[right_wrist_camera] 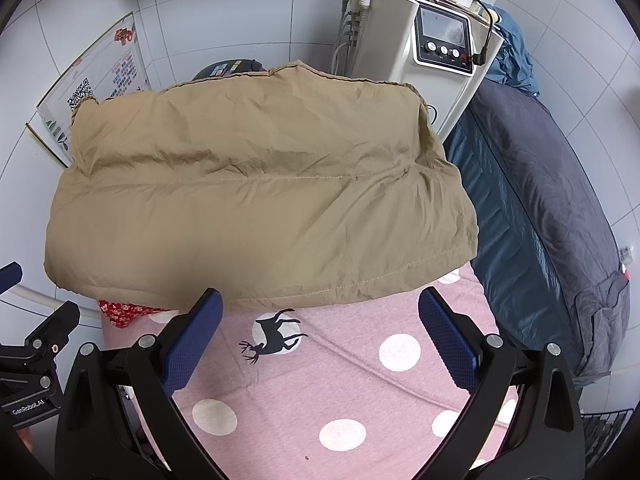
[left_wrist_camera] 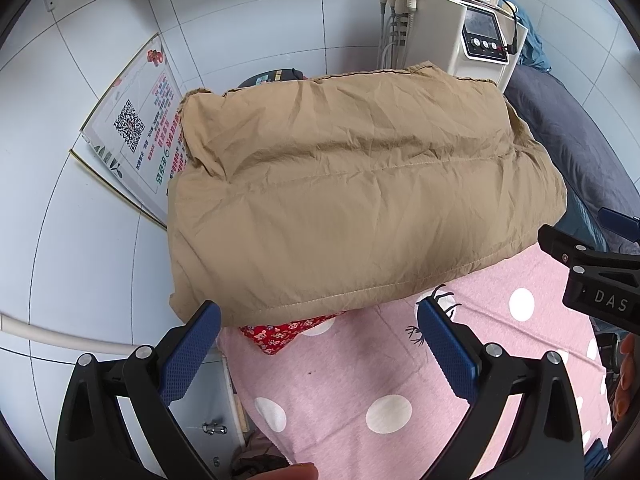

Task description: Fold large clothes

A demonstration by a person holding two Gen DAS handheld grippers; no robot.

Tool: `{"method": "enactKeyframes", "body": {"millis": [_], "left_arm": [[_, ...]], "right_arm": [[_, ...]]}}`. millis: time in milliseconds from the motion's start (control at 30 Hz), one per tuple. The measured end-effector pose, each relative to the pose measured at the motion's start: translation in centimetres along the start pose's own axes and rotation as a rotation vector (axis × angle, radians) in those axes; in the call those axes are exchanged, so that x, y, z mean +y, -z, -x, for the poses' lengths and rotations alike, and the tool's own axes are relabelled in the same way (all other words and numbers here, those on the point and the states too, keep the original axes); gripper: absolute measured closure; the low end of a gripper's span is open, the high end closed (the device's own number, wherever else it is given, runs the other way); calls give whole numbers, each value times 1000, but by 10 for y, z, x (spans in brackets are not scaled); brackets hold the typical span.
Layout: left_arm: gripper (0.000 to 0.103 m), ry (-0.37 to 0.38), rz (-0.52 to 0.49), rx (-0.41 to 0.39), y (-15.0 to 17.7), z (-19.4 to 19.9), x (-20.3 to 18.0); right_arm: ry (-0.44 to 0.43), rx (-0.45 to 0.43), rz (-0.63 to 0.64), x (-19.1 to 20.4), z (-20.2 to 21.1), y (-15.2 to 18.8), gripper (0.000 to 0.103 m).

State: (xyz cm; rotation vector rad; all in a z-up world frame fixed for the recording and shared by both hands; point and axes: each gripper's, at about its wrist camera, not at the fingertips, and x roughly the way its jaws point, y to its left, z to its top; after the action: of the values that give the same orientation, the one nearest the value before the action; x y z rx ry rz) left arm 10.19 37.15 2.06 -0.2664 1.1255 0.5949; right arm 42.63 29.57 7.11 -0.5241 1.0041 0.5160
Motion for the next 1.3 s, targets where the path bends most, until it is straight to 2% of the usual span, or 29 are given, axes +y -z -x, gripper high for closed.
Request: {"method": "enactKeyframes", "body": {"millis": [800, 1067, 1167, 1300], "left_arm": [[6, -23, -20, -5, 2, 3, -2], [6, -9, -13, -7, 3, 4, -1], [6, 9, -11, -74, 6, 9, 0], [6, 18, -12, -87, 6, 11, -2]], "right_arm": [[-2, 0, -6, 3, 3, 5, 6], [-3, -1, -8, 3, 4, 5, 6], [-6, -3, -13, 2, 5, 5, 6], [-8, -3, -23, 1, 5, 5, 6]]}}
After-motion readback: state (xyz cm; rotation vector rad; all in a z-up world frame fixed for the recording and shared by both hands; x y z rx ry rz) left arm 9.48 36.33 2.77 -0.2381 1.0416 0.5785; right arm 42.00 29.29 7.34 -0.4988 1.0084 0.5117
